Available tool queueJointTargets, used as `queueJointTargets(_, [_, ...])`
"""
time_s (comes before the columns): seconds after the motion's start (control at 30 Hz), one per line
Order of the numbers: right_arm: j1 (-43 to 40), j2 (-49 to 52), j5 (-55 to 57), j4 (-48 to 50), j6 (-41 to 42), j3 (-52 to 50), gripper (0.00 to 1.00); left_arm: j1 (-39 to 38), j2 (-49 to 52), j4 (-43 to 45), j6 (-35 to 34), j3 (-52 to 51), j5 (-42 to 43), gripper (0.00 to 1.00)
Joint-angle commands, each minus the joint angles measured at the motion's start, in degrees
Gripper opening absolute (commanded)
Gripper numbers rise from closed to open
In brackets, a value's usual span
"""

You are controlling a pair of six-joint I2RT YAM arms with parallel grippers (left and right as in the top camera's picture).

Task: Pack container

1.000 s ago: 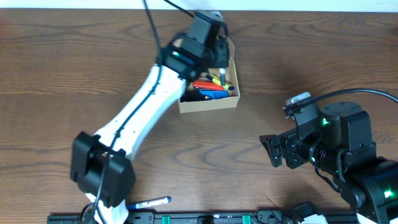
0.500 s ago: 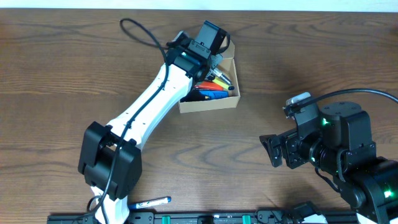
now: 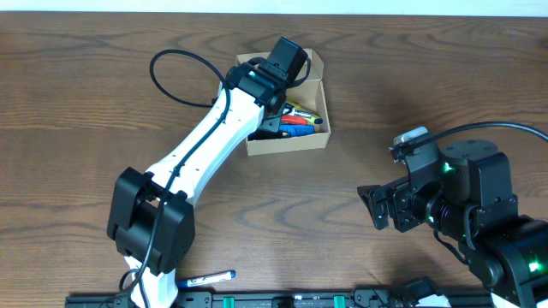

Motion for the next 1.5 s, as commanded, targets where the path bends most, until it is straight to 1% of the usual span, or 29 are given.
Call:
queueJointTargets(0.0, [-0.37, -0.15, -0.15, -0.04, -0.85, -0.17, 0.99, 0.44, 0.13, -0.44, -3.23, 0.17, -0.5, 0.1])
queueJointTargets(0.13, [-0.37, -0.15, -0.13, -0.02, -0.85, -0.17, 0.99, 0.48, 0.13, -0.35, -6.36, 0.17, 1.62, 0.11])
queueJointTargets(0.17, [-0.37, -0.15, -0.15, -0.02, -0.85, -0.17, 0.99, 0.46, 0.13, -0.33, -6.82, 0.17, 1.86, 0.17])
queueJointTargets(0.2, [-0.37, -0.15, -0.15, -0.04, -0.85, -0.17, 0.99, 0.46, 0.13, -0.2, -6.86, 0.17, 1.95, 0.26])
queueJointTargets(0.3, [-0.37, -0.15, -0.15, -0.04, -0.85, -0.17, 0.99, 0.44, 0.13, 0.02, -6.78, 0.17, 2.05, 0.57])
queueJointTargets(0.33, [-0.37, -0.15, -0.15, -0.02, -0.85, -0.17, 0.99, 0.44, 0.13, 0.07, -6.75, 0.17, 2.08, 0.62])
queueJointTargets(0.43, [-0.37, -0.15, -0.13, -0.04, -0.85, -0.17, 0.99, 0.44, 0.13, 0.2, -6.73, 0.17, 2.05, 0.72])
queueJointTargets(0.53, [-0.37, -0.15, -0.13, -0.02, -0.85, -0.17, 0.99, 0.44, 0.09, 0.52, -5.9, 0.2, 2.03, 0.75])
queueJointTargets(0.57, [-0.37, -0.15, -0.15, -0.04, -0.85, -0.17, 0.99, 0.44, 0.04, 0.87, -4.46, 0.2, 2.03, 0.77])
queueJointTargets(0.6, [-0.37, -0.15, -0.13, -0.02, -0.85, -0.17, 0.99, 0.44, -0.04, 1.73, -1.55, 0.2, 2.03, 0.79])
queueJointTargets(0.7, [-0.37, -0.15, -0.13, -0.04, -0.85, -0.17, 0.99, 0.44, -0.28, 5.09, 8.76, 0.2, 2.03, 0.83])
queueJointTargets(0.77, [-0.37, -0.15, -0.15, -0.02, -0.85, -0.17, 0.99, 0.52, -0.57, 6.86, 16.83, 0.2, 1.97, 0.98])
queueJointTargets(0.83, [-0.37, -0.15, -0.15, -0.04, -0.85, -0.17, 0.99, 0.79, -0.98, 7.56, 22.86, 0.2, 2.01, 0.95])
queueJointTargets(0.9, [-0.37, -0.15, -0.13, -0.04, -0.85, -0.17, 0.99, 1.07, -1.75, 7.56, 29.7, 0.2, 1.95, 0.95])
queueJointTargets(0.97, [-0.37, -0.15, -0.15, -0.04, -0.85, -0.17, 0.99, 1.36, -2.6, 7.56, 34.73, 0.2, 1.97, 0.95])
queueJointTargets(1.1, [-0.37, -0.15, -0.15, -0.02, -0.85, -0.17, 0.99, 2.1, -5.49, 7.74, 46.99, 0.2, 1.81, 0.95])
queueJointTargets(1.2, [-0.37, -0.15, -0.11, 0.02, -0.87, -0.17, 0.99, 2.84, -7.98, 7.72, 55.04, 0.2, 0.15, 0.95])
queueJointTargets(1.33, [-0.37, -0.15, -0.13, -0.02, -0.85, -0.17, 0.99, 4.5, -11.3, 7.19, 62.86, 0.2, -2.45, 0.95])
queueJointTargets(1.47, [-0.37, -0.15, -0.13, -0.02, -0.85, -0.17, 0.99, 8.04, -13.79, 6.08, 67.6, 0.2, -2.47, 0.95])
